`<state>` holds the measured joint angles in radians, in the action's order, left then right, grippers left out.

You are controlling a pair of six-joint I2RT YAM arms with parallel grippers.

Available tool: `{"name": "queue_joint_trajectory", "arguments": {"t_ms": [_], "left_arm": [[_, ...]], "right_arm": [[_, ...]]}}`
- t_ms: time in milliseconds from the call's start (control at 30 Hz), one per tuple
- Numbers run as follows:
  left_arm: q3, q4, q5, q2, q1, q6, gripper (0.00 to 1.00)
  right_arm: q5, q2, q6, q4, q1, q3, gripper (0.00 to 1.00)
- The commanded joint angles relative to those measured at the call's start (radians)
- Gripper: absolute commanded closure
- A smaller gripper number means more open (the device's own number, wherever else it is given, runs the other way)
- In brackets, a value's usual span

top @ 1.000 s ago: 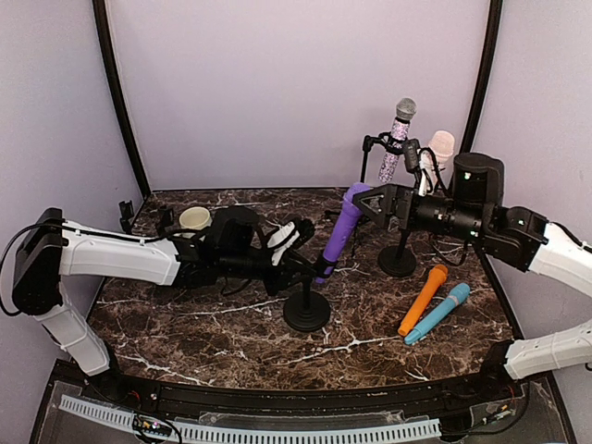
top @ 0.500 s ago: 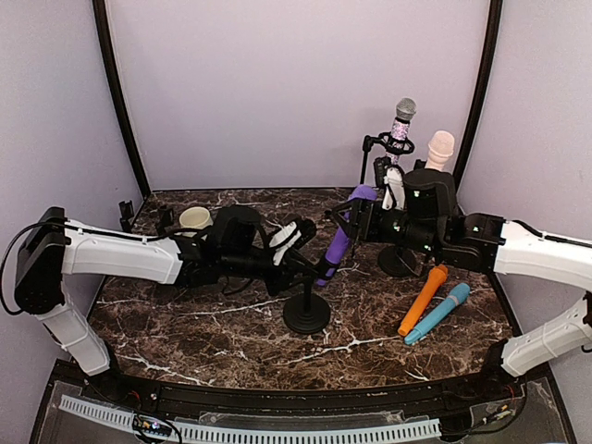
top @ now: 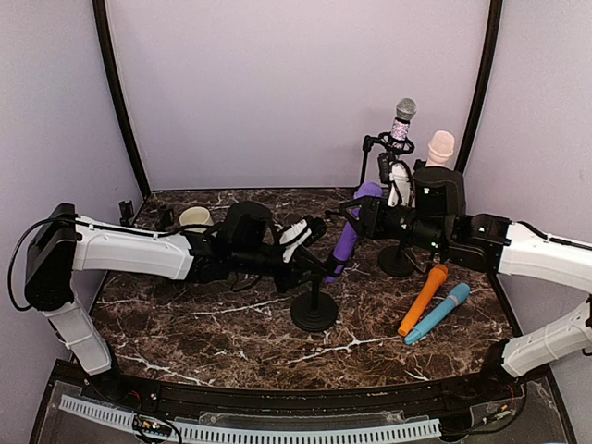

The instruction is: Remove the microphone from the stand

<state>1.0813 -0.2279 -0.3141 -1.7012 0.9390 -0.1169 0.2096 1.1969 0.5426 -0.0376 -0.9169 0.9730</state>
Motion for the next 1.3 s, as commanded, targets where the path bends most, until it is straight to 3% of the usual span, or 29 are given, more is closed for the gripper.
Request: {"name": "queue_joint_trajectory", "arguments": {"t_ms": [0, 267, 400, 800, 1100, 1267], "left_arm": [[-0.007, 0.088, 0.011, 0.009, 0.001, 0.024, 1.00], [-0.015, 0.136, -0.010, 0.019, 0.001, -0.014, 1.00], [-0.029, 0.129, 0.002, 0.034, 0.002, -0.018, 1.00], [-0.077, 0.119, 0.065, 0.052, 0.006, 0.017, 1.00], [-0.059, 0.143, 0.084, 0.042, 0.015, 0.006, 1.00], [-0.062, 0.142, 0.090, 0.046, 0.018, 0.013, 1.00]], "right_arm": [[-0.123, -0.042, -0.046, 0.084, 0.036, -0.026, 0.69], [-0.371, -0.062, -0.042, 0.123, 0.093, -0.019, 0.73], [-0.418, -0.061, -0.049, 0.091, 0.108, -0.004, 0.73], [-0.249, -0.069, 0.097, 0.043, 0.110, 0.031, 0.70], [-0.101, -0.014, 0.214, -0.186, 0.105, 0.157, 0.72], [-0.063, -0.009, 0.249, -0.218, 0.102, 0.178, 0.72]]}}
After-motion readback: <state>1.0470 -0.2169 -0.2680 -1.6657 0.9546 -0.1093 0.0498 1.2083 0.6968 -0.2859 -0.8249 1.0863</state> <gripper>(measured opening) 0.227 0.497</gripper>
